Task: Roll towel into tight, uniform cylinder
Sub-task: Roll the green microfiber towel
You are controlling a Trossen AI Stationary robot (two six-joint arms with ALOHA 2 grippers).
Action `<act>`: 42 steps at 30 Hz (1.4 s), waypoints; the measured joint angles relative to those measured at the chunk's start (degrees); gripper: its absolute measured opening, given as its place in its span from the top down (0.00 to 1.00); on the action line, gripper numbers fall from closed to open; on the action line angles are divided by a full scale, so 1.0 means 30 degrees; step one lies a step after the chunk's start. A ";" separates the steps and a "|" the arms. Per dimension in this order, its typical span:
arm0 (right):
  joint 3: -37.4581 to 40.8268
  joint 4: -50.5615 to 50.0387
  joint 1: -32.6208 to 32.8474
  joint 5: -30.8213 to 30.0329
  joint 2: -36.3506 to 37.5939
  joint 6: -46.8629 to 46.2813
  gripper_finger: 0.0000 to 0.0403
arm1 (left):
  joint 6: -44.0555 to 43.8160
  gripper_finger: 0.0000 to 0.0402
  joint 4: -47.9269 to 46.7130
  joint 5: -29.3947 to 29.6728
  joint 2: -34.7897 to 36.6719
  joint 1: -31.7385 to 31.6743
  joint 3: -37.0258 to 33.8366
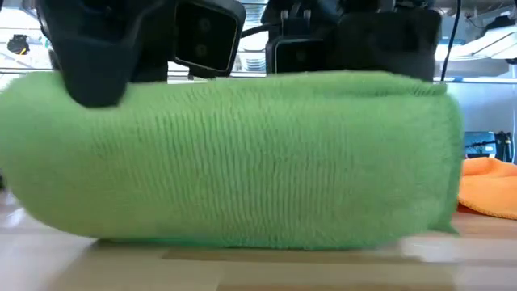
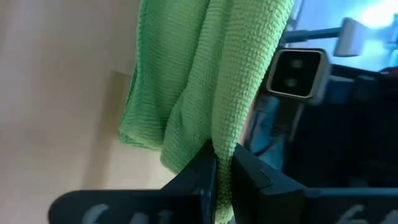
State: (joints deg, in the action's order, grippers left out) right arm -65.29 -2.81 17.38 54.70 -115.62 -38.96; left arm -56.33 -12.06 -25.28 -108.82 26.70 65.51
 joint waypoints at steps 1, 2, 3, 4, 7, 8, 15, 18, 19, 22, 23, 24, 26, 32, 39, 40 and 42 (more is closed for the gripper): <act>0.0014 0.0033 0.0033 -0.0258 0.0002 -0.0020 0.93 | -0.0112 0.97 0.0213 0.0032 -0.0007 0.0013 -0.0020; 0.0020 -0.0095 0.0039 -0.0761 0.0002 -0.0124 0.93 | -0.0113 0.97 0.0223 0.0232 -0.0014 0.0020 -0.0039; 0.0027 -0.0311 0.0018 -0.1273 0.0002 -0.0384 0.94 | -0.0086 0.97 0.0093 0.0501 -0.0026 0.0029 -0.0062; 0.0027 -0.0633 -0.0045 -0.1799 0.0002 -0.0535 0.94 | -0.0007 0.97 -0.0083 0.0825 -0.0031 0.0029 -0.0075; 0.0035 -0.1320 -0.0121 -0.2931 0.0002 -0.0663 0.96 | 0.0227 0.97 -0.0944 0.1813 -0.0050 0.0020 -0.0085; 0.0027 -0.1370 -0.0104 -0.3106 0.0002 -0.0666 0.96 | 0.0394 0.97 -0.1159 0.2023 -0.0050 0.0013 -0.0071; 0.0045 -0.1541 -0.0363 -0.4260 0.0002 -0.0882 0.95 | 0.0821 0.97 -0.2200 0.2835 -0.0050 -0.0154 -0.0057; 0.0049 -0.1560 -0.0560 -0.5169 0.0002 -0.1242 0.96 | 0.1141 0.97 -0.2534 0.3044 -0.0043 -0.0154 -0.0072; 0.0049 -0.1567 -0.0585 -0.5595 0.0002 -0.1553 0.96 | 0.1222 0.97 -0.2608 0.3117 -0.0043 -0.0154 -0.0078; 0.0049 -0.1667 -0.0675 -0.6551 0.0022 -0.2500 0.95 | 0.1484 0.97 -0.2767 0.3423 -0.0043 -0.0154 -0.0086; 0.0049 -0.1670 -0.0675 -0.6856 0.0035 -0.2786 0.95 | 0.1585 0.97 -0.2807 0.3466 -0.0043 -0.0154 -0.0094; 0.0049 -0.1670 -0.0673 -0.7042 0.0038 -0.2992 0.95 | 0.1623 0.97 -0.2833 0.3504 -0.0043 -0.0154 -0.0094; 0.0049 -0.1673 -0.0637 -0.7289 0.0038 -0.3239 0.95 | 0.1685 0.96 -0.2824 0.3533 -0.0043 -0.0154 -0.0094; 0.0042 -0.1763 -0.0660 -0.7483 0.0038 -0.4041 0.95 | 0.2203 0.92 -0.2809 0.3588 -0.0043 -0.0154 -0.0094; 0.0042 -0.1814 -0.0787 -0.7543 0.0038 -0.4554 0.96 | 0.3193 0.83 -0.3005 0.4110 -0.0028 -0.0154 -0.0086; 0.0042 -0.1814 -0.0784 -0.7557 0.0038 -0.4554 0.96 | 0.3366 0.81 -0.3058 0.4116 -0.0014 -0.0154 -0.0086; 0.0042 -0.1814 -0.0784 -0.7555 0.0038 -0.4566 0.95 | 0.3797 0.78 -0.3223 0.4047 -0.0007 -0.0154 -0.0073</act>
State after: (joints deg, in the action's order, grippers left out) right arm -65.17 -8.25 15.03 32.04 -115.50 -52.66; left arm -44.94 -21.72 -13.14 -108.84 26.24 65.29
